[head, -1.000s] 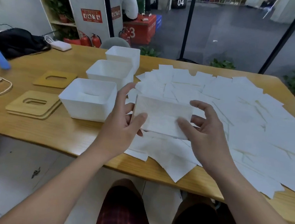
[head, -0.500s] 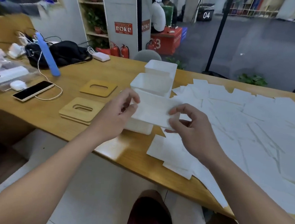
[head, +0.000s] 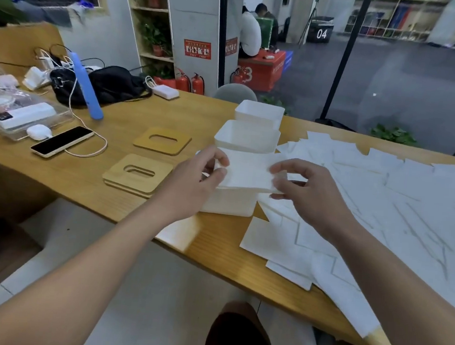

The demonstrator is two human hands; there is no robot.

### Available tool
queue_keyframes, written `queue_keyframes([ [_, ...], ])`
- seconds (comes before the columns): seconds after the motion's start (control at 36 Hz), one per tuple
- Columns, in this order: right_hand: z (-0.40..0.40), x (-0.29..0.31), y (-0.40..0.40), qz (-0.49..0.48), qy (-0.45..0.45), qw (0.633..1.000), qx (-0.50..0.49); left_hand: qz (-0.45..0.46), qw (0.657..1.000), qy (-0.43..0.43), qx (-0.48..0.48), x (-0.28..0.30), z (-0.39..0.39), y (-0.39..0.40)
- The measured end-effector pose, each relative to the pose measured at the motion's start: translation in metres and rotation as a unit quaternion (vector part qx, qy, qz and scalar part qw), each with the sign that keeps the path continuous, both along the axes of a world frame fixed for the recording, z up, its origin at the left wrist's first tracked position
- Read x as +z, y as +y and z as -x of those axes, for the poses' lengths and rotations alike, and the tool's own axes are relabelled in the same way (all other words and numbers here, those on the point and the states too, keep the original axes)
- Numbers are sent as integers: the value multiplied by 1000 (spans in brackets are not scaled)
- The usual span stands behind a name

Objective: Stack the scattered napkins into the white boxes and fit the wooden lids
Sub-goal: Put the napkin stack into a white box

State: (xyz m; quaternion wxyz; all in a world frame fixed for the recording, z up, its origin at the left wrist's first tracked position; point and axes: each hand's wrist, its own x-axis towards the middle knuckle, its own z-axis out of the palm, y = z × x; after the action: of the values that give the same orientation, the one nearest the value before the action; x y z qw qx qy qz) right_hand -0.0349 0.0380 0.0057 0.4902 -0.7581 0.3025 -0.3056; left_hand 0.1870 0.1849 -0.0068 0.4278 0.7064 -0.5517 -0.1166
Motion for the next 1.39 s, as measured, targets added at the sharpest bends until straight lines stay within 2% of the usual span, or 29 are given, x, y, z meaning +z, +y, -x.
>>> queue_keyframes([
  [0.11,-10,13,-4,43,26,998,34,2,999,-28,25,9,-17,0],
  [0.33,-52,10,-15,202,128,970,40,-94,987,-120,52,7,-45,-3],
  [0.42,-66,7,-20,238,180,953,48,-135,964,-224,58,7,-50,-9],
  [0.58,-81,7,-27,276,238,928,76,-205,926,-316,13,11,-56,-30],
  [0.81,-91,0,-22,314,297,895,108,-266,903,-337,12,20,-63,-45],
  [1.03,-90,-3,-31,385,366,840,107,-315,890,-330,-8,17,-61,-54],
  [1.22,-89,-1,-37,383,330,859,86,-334,874,-353,-1,18,-56,-59],
  [1.39,-91,0,-37,329,349,873,93,-336,854,-397,-3,11,-63,-63],
])
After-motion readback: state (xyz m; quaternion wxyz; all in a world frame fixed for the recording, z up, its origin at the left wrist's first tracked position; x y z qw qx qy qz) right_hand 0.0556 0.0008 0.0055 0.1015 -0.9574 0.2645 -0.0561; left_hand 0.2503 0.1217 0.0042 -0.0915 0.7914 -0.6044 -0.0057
